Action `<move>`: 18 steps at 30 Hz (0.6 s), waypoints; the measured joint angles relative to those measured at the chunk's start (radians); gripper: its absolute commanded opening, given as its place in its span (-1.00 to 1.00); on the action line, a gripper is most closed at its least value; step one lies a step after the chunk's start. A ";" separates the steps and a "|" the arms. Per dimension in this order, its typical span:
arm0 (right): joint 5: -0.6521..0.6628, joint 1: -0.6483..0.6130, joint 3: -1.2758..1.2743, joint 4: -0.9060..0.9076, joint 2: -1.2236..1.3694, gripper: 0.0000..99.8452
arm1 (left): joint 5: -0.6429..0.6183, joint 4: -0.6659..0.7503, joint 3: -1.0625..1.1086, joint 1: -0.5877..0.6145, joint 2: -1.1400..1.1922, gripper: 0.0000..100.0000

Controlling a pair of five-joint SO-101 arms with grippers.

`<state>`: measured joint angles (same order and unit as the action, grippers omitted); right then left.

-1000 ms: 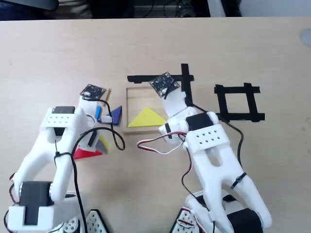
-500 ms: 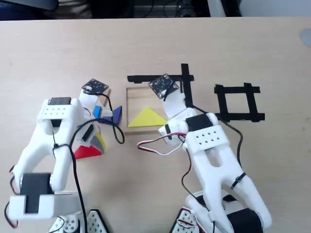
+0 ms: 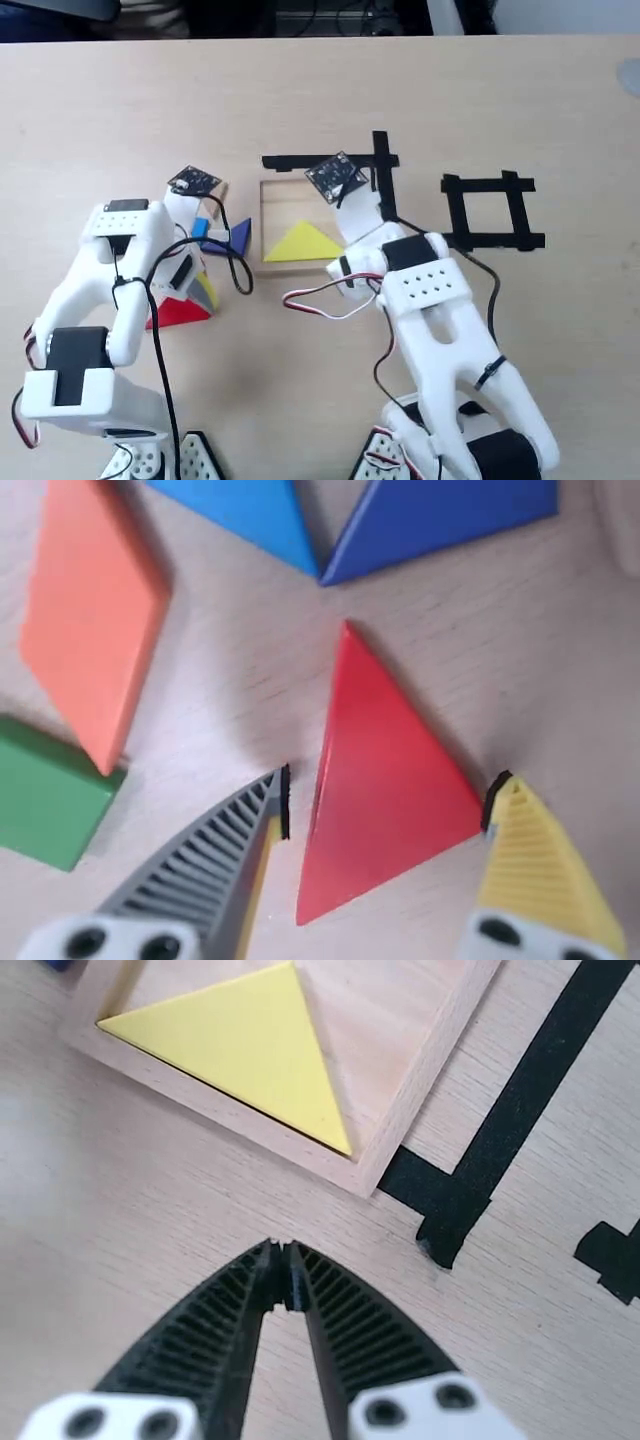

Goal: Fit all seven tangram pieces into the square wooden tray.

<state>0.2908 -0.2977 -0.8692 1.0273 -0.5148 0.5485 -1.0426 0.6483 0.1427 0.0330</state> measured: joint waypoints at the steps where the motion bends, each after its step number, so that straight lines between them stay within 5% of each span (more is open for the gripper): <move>1: 0.000 0.000 0.000 0.000 0.000 -0.98 | -0.005 0.000 0.002 -0.002 0.000 -0.35; 18: 0.000 0.000 0.000 0.000 0.000 -0.98 | -0.012 0.012 0.034 -0.017 0.000 -0.35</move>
<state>0.2908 -0.2977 -0.8692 1.0273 -0.5148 0.5363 -1.0303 0.6820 0.1258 0.0330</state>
